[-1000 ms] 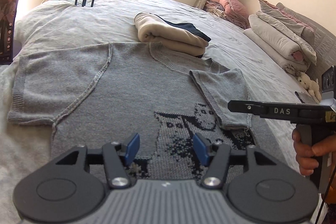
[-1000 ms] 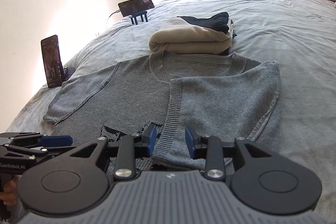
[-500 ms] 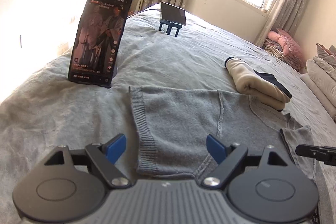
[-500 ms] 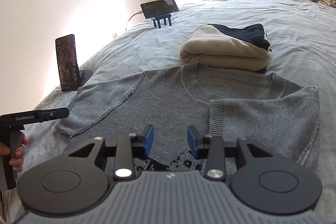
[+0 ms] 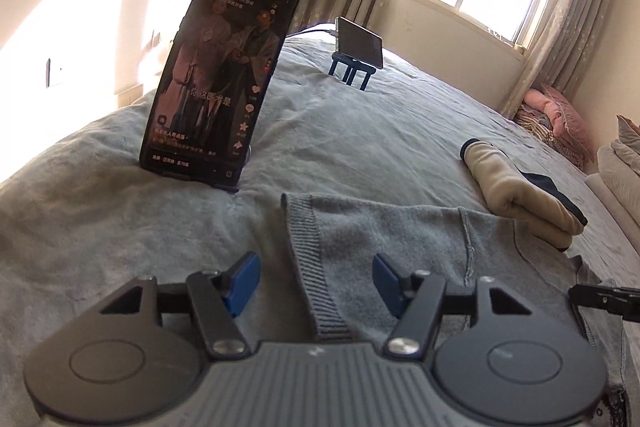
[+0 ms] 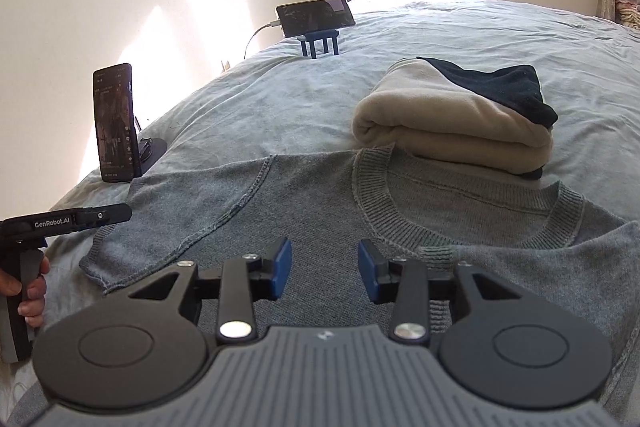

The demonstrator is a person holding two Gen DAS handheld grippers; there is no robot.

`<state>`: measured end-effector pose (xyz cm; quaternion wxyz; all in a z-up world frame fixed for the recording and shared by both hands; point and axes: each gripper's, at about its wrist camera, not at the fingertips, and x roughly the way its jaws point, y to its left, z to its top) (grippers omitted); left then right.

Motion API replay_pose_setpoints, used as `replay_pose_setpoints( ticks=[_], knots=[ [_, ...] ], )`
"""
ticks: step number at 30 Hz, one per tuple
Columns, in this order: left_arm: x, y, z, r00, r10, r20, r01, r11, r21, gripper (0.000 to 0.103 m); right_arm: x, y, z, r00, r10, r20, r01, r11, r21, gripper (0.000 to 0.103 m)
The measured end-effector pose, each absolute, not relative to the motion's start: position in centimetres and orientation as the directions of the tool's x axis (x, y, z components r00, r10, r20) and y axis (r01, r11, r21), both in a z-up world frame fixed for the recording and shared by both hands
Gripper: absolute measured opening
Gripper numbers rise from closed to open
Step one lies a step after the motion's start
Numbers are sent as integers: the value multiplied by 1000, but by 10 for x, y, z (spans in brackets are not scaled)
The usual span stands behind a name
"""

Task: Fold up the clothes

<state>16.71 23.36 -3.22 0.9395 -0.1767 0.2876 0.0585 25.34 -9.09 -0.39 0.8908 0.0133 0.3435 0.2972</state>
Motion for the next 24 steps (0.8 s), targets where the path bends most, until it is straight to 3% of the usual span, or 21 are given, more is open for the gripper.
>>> replay_pose_setpoints(
  ticks=[5, 7, 9, 16, 24],
  knots=[
    [169, 229, -35, 827, -2, -562, -192, 939, -287, 35, 264, -87, -18, 582, 541, -608, -521, 821, 232, 44],
    [170, 228, -35, 827, -7, -562, -184, 942, -282, 16, 266, -89, -26, 573, 553, -604, -515, 817, 260, 45],
    [170, 226, -34, 831, -20, -556, -167, 944, -283, 3, 266, -92, -33, 569, 571, -592, -512, 809, 288, 50],
    [170, 193, -12, 863, -65, -501, -73, 965, -250, 3, 262, -100, -34, 568, 609, -553, -516, 787, 337, 55],
    [185, 127, 5, 852, -207, -481, 98, 966, -241, 3, 262, -110, -32, 556, 646, -523, -504, 762, 407, 56]
  ],
)
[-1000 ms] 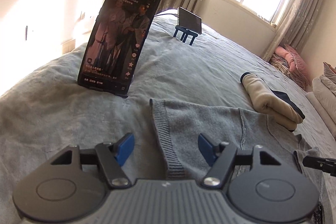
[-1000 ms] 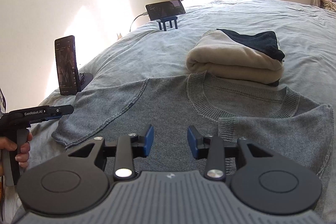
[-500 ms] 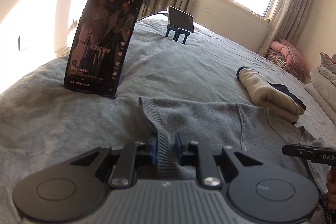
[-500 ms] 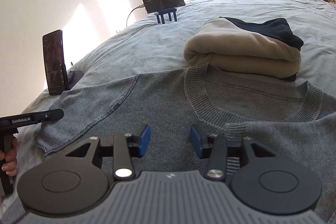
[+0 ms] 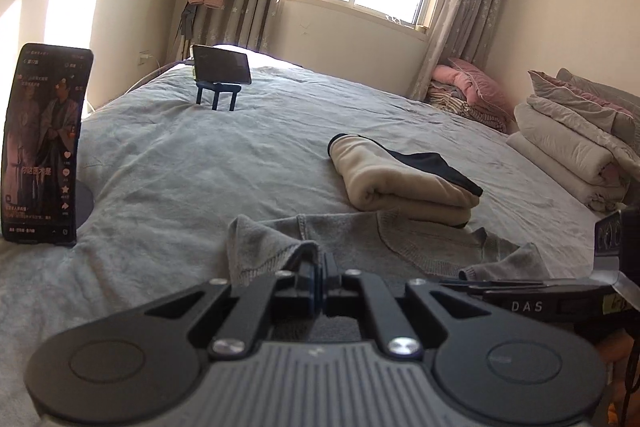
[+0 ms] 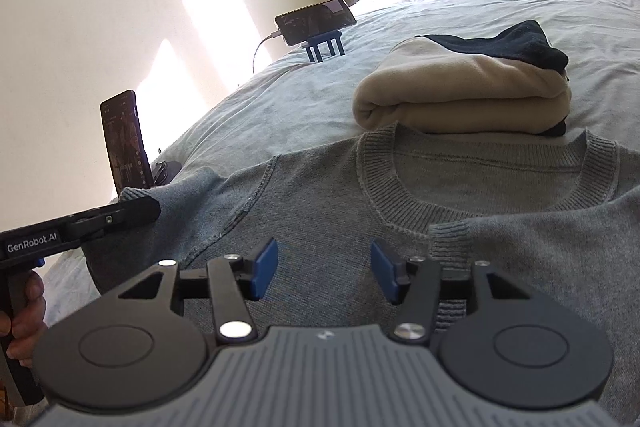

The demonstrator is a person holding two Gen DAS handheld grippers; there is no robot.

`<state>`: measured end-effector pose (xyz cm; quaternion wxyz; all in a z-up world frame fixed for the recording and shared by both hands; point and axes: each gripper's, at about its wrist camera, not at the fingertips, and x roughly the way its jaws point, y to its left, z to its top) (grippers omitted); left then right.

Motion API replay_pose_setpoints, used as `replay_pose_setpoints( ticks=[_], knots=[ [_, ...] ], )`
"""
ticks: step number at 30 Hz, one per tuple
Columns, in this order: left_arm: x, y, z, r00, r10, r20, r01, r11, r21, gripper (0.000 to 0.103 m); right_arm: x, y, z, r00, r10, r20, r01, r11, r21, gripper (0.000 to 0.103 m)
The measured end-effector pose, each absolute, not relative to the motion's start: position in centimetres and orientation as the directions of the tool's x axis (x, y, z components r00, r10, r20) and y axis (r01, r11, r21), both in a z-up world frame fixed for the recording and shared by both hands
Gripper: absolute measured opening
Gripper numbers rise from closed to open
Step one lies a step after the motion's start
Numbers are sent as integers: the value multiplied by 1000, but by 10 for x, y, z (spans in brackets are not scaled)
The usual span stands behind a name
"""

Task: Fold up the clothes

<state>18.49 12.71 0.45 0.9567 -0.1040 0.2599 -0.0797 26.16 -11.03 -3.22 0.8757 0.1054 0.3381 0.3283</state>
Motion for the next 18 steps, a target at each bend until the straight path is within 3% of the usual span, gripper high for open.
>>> replay_pose_setpoints(
  ticks=[8, 14, 18],
  knots=[
    [207, 76, -6, 805, -280, -524, 197, 958, -208, 3, 262, -115, -31, 564, 649, -511, -490, 761, 425, 56],
    [222, 69, -29, 739, -287, -610, 214, 958, -192, 5, 263, -117, -33, 569, 643, -513, -482, 766, 425, 56],
    [211, 72, -28, 733, -307, -607, 241, 952, -191, 21, 262, -118, -33, 570, 644, -510, -483, 765, 427, 56]
  ],
)
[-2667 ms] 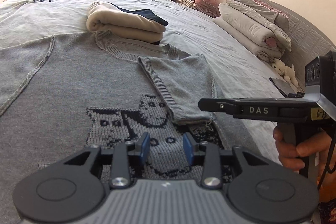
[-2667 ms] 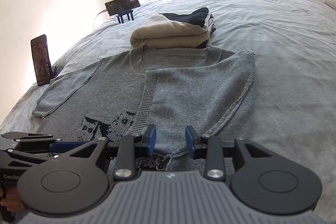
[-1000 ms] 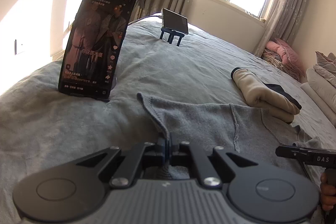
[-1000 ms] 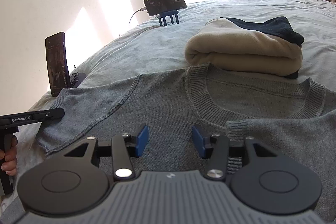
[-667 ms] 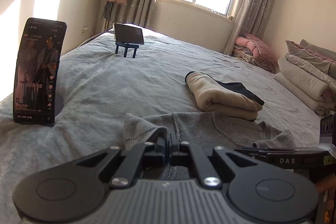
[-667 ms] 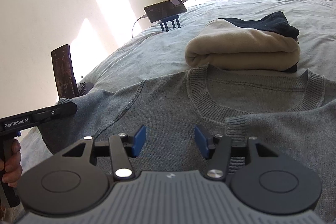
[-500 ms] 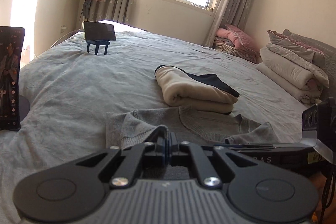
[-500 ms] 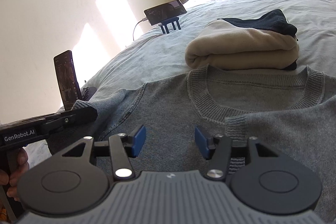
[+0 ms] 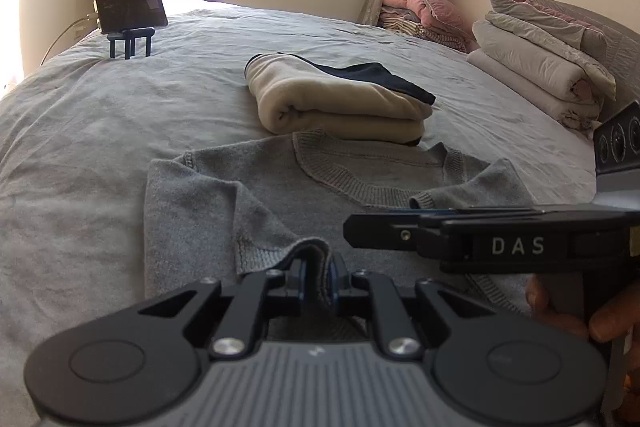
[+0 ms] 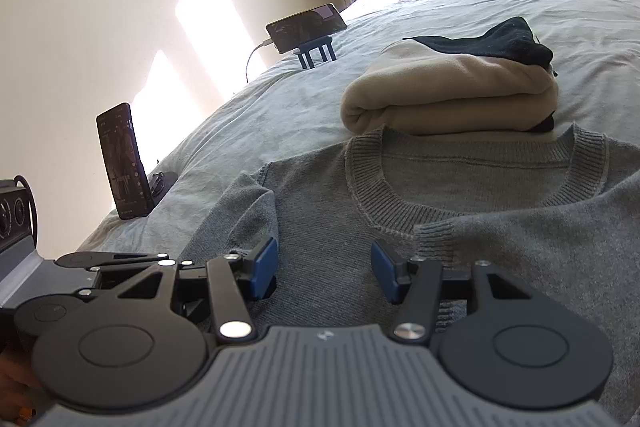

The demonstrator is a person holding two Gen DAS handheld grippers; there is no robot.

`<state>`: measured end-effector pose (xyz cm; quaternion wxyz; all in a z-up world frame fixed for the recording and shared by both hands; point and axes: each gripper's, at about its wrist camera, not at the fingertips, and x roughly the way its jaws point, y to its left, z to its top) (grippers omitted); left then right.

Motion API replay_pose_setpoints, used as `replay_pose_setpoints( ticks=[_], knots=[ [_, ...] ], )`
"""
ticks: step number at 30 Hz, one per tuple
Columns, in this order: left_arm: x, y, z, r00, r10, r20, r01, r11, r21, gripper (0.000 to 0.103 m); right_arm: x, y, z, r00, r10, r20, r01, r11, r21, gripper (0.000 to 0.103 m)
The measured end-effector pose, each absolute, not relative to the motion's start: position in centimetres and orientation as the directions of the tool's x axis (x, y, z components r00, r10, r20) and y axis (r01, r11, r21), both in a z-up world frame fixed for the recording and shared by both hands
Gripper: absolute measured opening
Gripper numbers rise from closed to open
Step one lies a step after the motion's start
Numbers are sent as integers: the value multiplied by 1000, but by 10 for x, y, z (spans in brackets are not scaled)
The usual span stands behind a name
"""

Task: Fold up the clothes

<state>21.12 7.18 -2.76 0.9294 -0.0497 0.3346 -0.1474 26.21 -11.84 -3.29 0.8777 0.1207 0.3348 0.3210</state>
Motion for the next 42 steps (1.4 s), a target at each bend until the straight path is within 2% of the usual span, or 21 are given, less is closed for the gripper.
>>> replay_pose_setpoints(
  ticks=[1, 3, 7, 10, 15, 17, 19, 20, 22, 23, 24, 26, 32, 35, 42],
  knots=[
    [205, 74, -24, 738, -313, -598, 248, 950, -191, 29, 262, -119, -32, 570, 646, -508, -484, 764, 428, 56],
    [193, 78, -18, 750, -324, -577, 263, 946, -188, 35, 261, -119, -31, 569, 649, -504, -487, 760, 429, 56],
    [168, 83, -11, 753, -335, -566, 323, 938, -126, 36, 257, -114, -29, 556, 667, -495, -524, 744, 414, 56],
    [149, 81, -13, 735, -354, -578, 420, 907, -22, 38, 250, -106, -29, 551, 666, -503, -567, 741, 360, 56],
    [139, 74, -30, 677, -396, -621, 537, 842, 48, 37, 235, -80, -35, 565, 621, -543, -648, 742, 175, 56],
    [138, 73, -33, 680, -403, -612, 546, 836, 57, 36, 228, -68, -37, 582, 591, -558, -669, 738, 84, 55],
    [140, 76, -34, 686, -406, -604, 535, 844, 40, 26, 224, -60, -38, 603, 576, -552, -685, 729, 12, 53],
    [141, 77, -34, 691, -403, -600, 525, 851, 33, 23, 222, -57, -39, 612, 571, -547, -691, 723, -19, 47],
    [142, 81, -35, 701, -395, -593, 503, 864, 20, 7, 220, -53, -40, 623, 569, -537, -699, 712, -57, 32],
    [142, 81, -35, 705, -396, -588, 499, 867, 15, 6, 221, -53, -41, 622, 574, -533, -700, 712, -51, 17],
    [141, 82, -33, 709, -398, -583, 495, 869, 10, 5, 222, -54, -41, 622, 578, -528, -699, 714, -42, 9],
    [141, 82, -30, 717, -401, -571, 491, 871, 6, 4, 228, -64, -38, 632, 585, -509, -670, 742, 21, 6],
    [149, 62, -20, 707, -424, -566, 509, 861, -8, 4, 254, -104, -34, 618, 639, -458, -559, 767, 316, 4],
    [153, 50, -17, 699, -438, -565, 520, 854, -19, 4, 258, -116, -31, 620, 648, -443, -520, 762, 386, 4],
    [160, 33, -18, 683, -465, -564, 548, 836, -26, 4, 256, -136, -20, 667, 626, -403, -459, 772, 439, 4]
  ],
)
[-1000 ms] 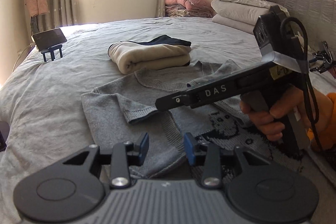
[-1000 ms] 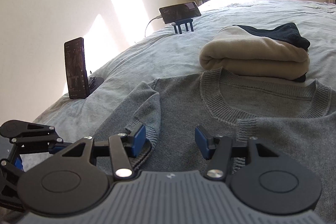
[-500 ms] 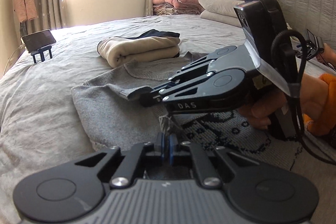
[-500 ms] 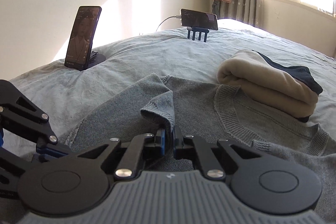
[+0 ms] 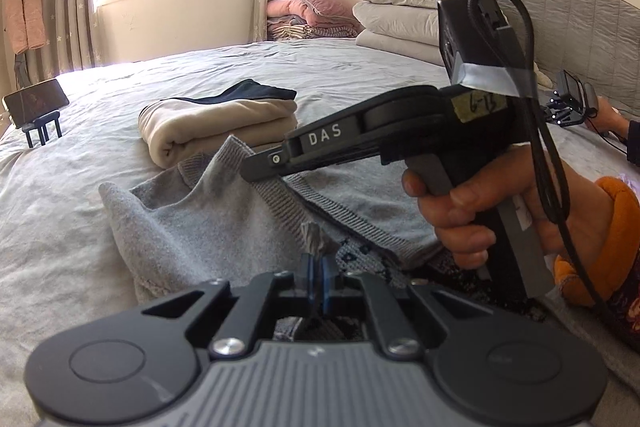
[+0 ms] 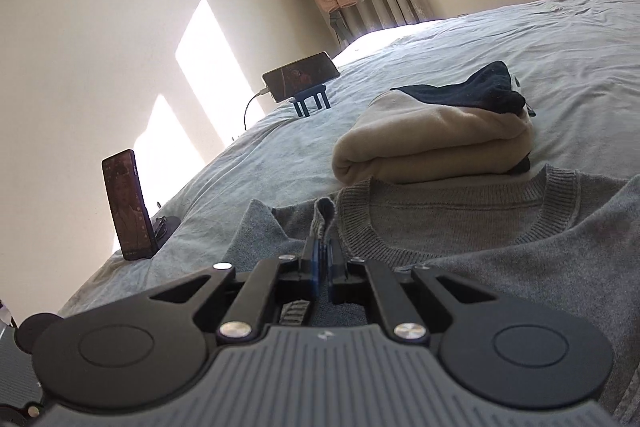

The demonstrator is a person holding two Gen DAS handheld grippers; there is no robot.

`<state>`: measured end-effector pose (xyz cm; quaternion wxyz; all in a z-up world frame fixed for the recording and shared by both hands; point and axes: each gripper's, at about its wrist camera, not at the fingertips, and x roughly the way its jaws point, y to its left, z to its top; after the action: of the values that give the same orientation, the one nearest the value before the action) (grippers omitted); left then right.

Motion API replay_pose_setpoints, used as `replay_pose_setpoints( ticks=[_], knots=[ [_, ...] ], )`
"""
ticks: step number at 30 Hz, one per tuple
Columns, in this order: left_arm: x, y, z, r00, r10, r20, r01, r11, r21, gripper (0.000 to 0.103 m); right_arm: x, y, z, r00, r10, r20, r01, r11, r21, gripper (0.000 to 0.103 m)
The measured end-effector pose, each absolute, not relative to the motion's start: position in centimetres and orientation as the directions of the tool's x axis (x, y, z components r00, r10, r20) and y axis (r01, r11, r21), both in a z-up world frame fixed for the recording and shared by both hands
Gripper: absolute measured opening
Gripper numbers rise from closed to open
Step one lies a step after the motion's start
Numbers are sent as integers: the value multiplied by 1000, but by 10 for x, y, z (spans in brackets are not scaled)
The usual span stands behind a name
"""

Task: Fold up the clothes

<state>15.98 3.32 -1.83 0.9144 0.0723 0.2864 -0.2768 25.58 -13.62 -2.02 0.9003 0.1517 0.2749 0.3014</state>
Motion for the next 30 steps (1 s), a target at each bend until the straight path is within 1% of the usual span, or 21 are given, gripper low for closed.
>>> replay_pose_setpoints(
  ticks=[2, 4, 8, 9, 10, 11, 13, 14, 15, 16, 17, 18, 19, 20, 21, 22, 23, 24, 25, 27, 30],
  knots=[
    [162, 32, -23, 668, -462, -583, 551, 834, -28, 5, 255, -142, -18, 681, 609, -407, -439, 784, 439, 3],
    [163, 31, -29, 657, -458, -599, 553, 833, -30, 5, 256, -146, -19, 687, 578, -440, -406, 808, 427, 3],
    [162, 31, -31, 655, -463, -597, 560, 828, -28, 5, 261, -151, -25, 668, 559, -492, -364, 821, 439, 4],
    [161, 30, -30, 654, -465, -596, 565, 825, -23, 6, 262, -152, -26, 658, 564, -499, -358, 817, 453, 10],
    [161, 29, -30, 654, -466, -596, 570, 822, -18, 10, 263, -153, -26, 650, 571, -501, -352, 811, 467, 17],
    [161, 28, -29, 653, -468, -596, 575, 818, -13, 13, 263, -152, -27, 648, 574, -500, -356, 809, 468, 17],
    [157, 22, -29, 646, -478, -596, 597, 802, 5, 28, 263, -151, -28, 645, 580, -498, -362, 805, 470, 21],
    [156, 19, -30, 647, -474, -598, 605, 796, 24, 30, 263, -150, -29, 643, 583, -497, -365, 803, 470, 32],
    [154, 15, -31, 648, -469, -600, 612, 789, 45, 31, 263, -149, -30, 643, 585, -495, -369, 803, 469, 41],
    [154, 12, -33, 655, -457, -603, 613, 787, 70, 31, 262, -147, -31, 651, 580, -490, -379, 807, 452, 41],
    [153, 9, -34, 661, -447, -603, 613, 785, 91, 30, 263, -144, -32, 660, 575, -484, -394, 813, 429, 41],
    [152, 7, -36, 668, -440, -600, 611, 784, 106, 26, 263, -142, -34, 664, 572, -481, -403, 816, 414, 41],
    [152, 6, -36, 674, -434, -598, 607, 786, 115, 14, 263, -138, -36, 670, 569, -476, -417, 820, 393, 41],
    [152, 5, -37, 680, -428, -596, 603, 788, 123, 8, 263, -135, -38, 674, 568, -471, -432, 821, 373, 41],
    [153, 5, -36, 687, -421, -592, 597, 792, 129, 5, 263, -131, -39, 678, 567, -467, -446, 823, 352, 41],
    [152, 6, -36, 692, -423, -585, 593, 795, 127, 4, 263, -128, -41, 681, 568, -462, -459, 823, 334, 40],
    [152, 8, -34, 699, -428, -573, 589, 799, 121, 4, 265, -127, -41, 681, 573, -457, -468, 820, 330, 31],
    [151, 10, -32, 707, -434, -558, 583, 804, 114, 4, 266, -127, -41, 681, 577, -451, -476, 816, 327, 14],
    [150, 12, -29, 716, -442, -541, 577, 810, 102, 4, 266, -128, -41, 684, 580, -442, -478, 815, 328, 9],
    [150, 19, -23, 726, -466, -506, 569, 820, 61, 4, 264, -132, -36, 700, 582, -413, -478, 812, 334, 7],
    [150, 27, -14, 716, -517, -469, 574, 818, -25, 4, 259, -141, -25, 733, 576, -361, -469, 813, 344, 6]
  ],
)
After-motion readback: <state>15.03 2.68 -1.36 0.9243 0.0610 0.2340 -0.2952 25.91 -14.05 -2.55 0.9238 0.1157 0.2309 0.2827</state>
